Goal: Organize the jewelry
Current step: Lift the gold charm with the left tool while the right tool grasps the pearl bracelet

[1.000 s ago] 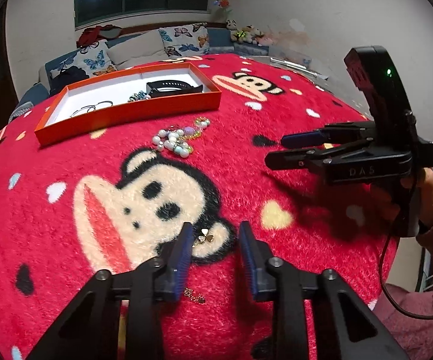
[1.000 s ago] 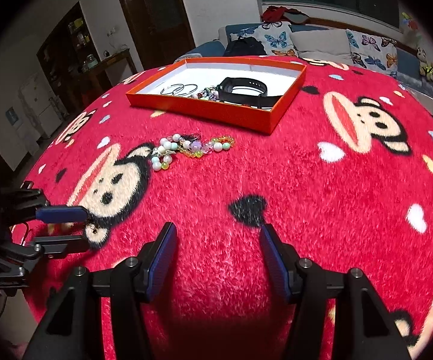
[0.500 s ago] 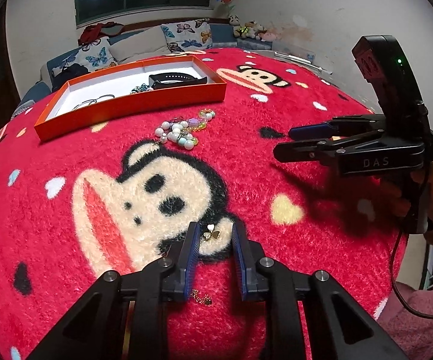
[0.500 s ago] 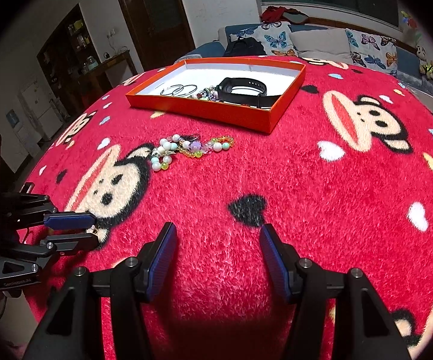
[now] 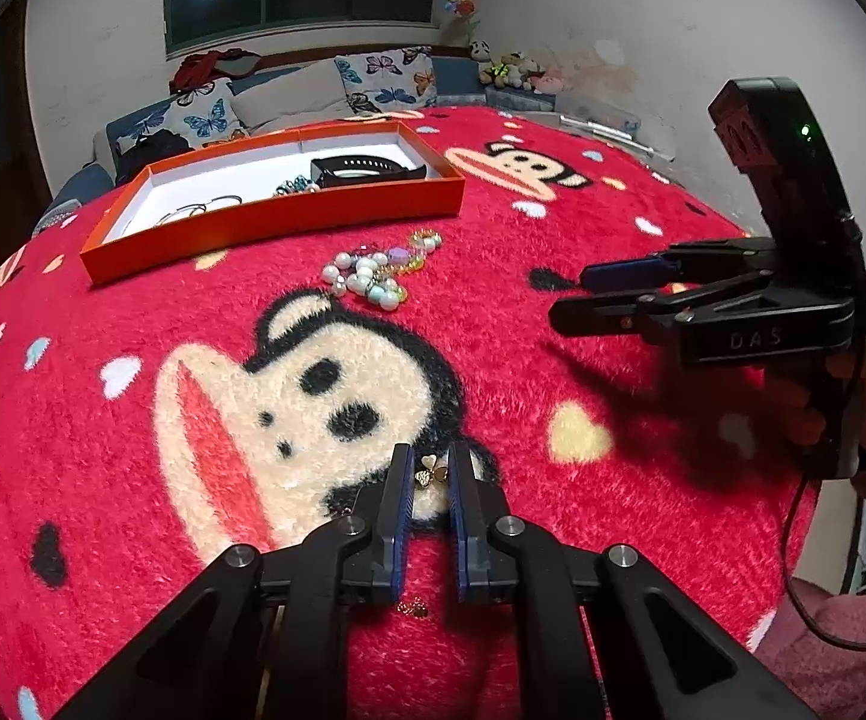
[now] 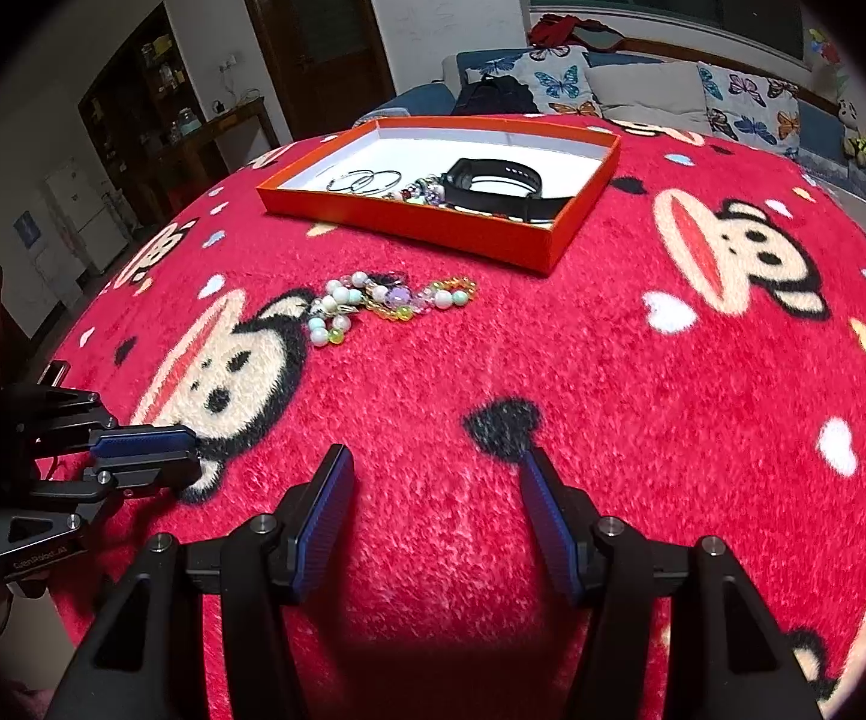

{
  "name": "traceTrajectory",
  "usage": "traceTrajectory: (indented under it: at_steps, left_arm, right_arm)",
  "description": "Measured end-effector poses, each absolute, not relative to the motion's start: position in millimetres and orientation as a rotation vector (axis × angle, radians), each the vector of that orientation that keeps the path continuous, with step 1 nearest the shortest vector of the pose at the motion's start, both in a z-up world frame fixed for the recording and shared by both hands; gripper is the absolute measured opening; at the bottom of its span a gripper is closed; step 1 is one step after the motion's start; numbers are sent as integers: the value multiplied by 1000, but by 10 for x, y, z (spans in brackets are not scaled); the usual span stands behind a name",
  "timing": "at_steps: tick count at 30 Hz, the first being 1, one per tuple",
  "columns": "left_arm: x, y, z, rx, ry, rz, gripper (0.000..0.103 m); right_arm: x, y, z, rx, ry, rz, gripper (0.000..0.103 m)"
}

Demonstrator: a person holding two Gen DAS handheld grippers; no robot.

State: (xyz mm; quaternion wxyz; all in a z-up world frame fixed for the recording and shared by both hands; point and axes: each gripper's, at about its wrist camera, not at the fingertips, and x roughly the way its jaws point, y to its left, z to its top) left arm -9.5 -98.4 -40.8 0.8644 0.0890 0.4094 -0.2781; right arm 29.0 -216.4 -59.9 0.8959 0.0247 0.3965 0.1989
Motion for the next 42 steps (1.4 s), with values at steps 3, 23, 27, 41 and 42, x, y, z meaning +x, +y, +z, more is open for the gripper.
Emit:
traceTrajectory:
  at_steps: [3,23,27,41,42]
  left_arm:
    - [-88,-946,-353,167,849,-575,11]
    - [135,-586,-152,57,804,-509,11]
    - [158,-550,-166,46,808,-504,11]
    - [191,-513,-197,31,814,-501,11]
    - [196,-508,-201,30,815,-499,11]
  right_arm:
    - [346,-2115,-567,48,820,434,63]
    - [948,-2012,-517,157,852,481,59]
    - [1021,-2057,-526,185,857,463,56]
    - [919,-1553,-418,5,822,583,44]
    - [930,-1521,-427,-6,826,589,44]
